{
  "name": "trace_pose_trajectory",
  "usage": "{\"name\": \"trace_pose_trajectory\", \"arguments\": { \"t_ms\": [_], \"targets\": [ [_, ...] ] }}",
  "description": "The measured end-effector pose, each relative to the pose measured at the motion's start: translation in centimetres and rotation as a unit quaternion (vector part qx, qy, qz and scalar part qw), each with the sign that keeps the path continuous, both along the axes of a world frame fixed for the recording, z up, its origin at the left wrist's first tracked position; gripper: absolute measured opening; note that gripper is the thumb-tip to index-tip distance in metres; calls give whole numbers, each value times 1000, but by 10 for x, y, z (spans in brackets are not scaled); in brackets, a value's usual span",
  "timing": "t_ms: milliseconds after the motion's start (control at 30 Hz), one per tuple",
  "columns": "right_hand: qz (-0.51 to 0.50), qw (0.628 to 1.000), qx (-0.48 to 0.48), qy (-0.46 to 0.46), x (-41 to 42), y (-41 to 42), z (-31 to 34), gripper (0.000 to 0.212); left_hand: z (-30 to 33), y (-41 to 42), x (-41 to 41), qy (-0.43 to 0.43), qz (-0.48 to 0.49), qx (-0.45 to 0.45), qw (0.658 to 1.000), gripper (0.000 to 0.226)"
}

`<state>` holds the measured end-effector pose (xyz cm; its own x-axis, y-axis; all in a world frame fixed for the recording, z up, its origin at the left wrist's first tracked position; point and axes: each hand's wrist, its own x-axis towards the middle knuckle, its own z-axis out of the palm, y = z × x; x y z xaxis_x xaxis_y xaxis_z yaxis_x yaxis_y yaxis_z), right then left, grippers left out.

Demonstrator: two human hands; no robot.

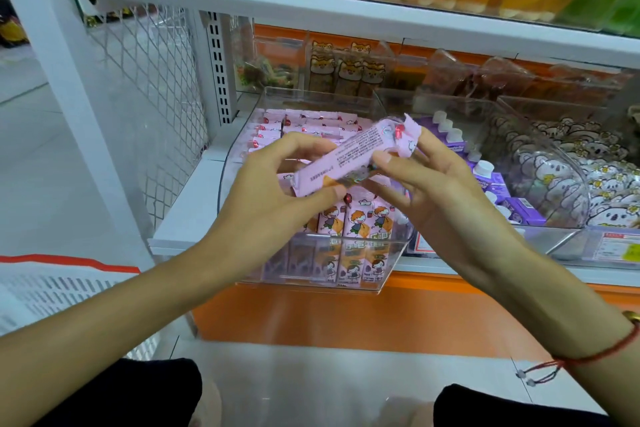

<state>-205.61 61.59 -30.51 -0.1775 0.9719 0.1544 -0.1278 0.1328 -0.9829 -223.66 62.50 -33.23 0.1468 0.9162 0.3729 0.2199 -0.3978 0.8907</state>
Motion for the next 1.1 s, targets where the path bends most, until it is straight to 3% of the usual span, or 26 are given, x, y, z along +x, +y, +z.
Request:
{"name": "trace_pose_trajectory", "arguments": {
  "t_ms": [267, 367, 500, 700, 833, 933, 1100],
  "targets": [
    [21, 1000, 18, -2, 0, 1, -1, 35, 0, 1, -4, 60, 31, 46, 997, 37],
    [21, 999, 28, -33, 1, 0, -3, 45, 1, -1, -1, 95, 44, 40, 994, 47],
    [-26, 995, 27, -91, 0, 1, -5, 65, 1, -4, 4, 58, 24, 11, 998, 42],
    [-29, 977, 76, -199, -5, -3, -7, 44, 7, -4, 7, -102, -41, -38, 993, 33],
    [-40, 964, 141, -222, -11, -7, -7, 25, 11, -4, 4, -113, -29, -13, 993, 36],
    [-50, 955, 154, -248, -10, -4, -8, 25, 17, -2, -2, -137, -10, 4, 991, 48],
    [-53, 951, 159, -261, -10, 2, -10, 29, 24, 2, -12, -80, -18, 12, 997, 38]
  ]
}}
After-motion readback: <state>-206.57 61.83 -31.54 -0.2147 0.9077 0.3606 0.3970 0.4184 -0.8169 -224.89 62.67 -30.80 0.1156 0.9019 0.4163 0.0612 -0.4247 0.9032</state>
